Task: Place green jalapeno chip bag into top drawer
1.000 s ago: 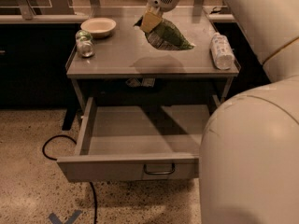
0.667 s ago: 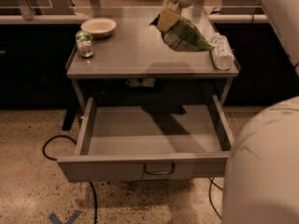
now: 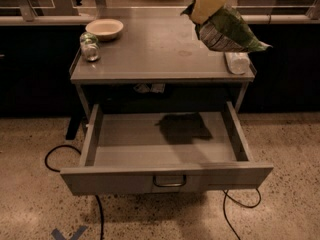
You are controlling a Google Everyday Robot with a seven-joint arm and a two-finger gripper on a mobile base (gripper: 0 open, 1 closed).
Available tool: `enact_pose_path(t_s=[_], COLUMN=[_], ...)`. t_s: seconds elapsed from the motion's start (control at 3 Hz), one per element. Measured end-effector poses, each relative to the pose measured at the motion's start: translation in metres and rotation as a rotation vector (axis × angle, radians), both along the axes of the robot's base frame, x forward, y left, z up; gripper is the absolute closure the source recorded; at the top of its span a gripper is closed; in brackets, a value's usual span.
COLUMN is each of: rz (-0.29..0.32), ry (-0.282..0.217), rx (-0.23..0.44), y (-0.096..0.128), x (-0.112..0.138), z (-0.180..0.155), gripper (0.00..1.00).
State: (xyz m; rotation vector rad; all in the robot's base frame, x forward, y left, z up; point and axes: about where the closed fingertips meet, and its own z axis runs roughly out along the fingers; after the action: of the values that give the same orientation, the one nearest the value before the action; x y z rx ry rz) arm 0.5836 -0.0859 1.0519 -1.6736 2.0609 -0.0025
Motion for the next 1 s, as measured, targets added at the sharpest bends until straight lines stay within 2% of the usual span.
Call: enact_pose_path(t_s=[0.33,0.67,1.0], rz=[-0.002,-0.037,-0.087], ry=[-0.009,-0.01,0.005], rx=[0.009,0.118,0.271], y=[0.003,0.014,0.029], x=[0.003,-0.017,-0.054], z=[-0.001,-0.004,-0.018], gripper=[1.0,1.0,1.0])
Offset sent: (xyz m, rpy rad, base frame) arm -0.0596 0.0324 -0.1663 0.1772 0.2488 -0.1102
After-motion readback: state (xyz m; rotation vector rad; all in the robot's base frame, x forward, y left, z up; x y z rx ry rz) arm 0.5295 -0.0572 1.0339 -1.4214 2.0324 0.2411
